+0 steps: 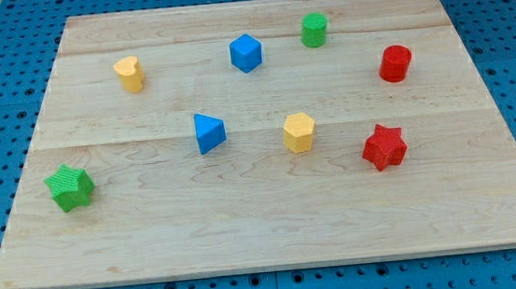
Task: Push red circle into green circle
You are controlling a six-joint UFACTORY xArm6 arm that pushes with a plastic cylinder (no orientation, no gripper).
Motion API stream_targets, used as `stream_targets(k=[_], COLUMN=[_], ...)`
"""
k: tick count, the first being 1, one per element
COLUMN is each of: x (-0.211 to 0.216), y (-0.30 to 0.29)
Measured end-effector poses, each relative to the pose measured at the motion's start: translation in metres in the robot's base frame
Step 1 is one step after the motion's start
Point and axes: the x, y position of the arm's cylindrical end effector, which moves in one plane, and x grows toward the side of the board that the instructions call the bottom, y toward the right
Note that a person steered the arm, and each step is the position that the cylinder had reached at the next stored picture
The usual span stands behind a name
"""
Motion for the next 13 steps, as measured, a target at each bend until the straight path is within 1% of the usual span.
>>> stream_targets(k=[1, 2, 3, 4, 5, 6, 7, 8, 10, 11, 12, 13], x=[0.053, 0.079, 0.081, 0.081, 0.083, 0.095, 0.122, 0.139, 0.135, 0.124, 0.148, 0.120], y=[-0.008, -0.067, -0.107, -0.101, -0.076, -0.063, -0.050, -0.049, -0.171, -0.187, -0.185, -0.211])
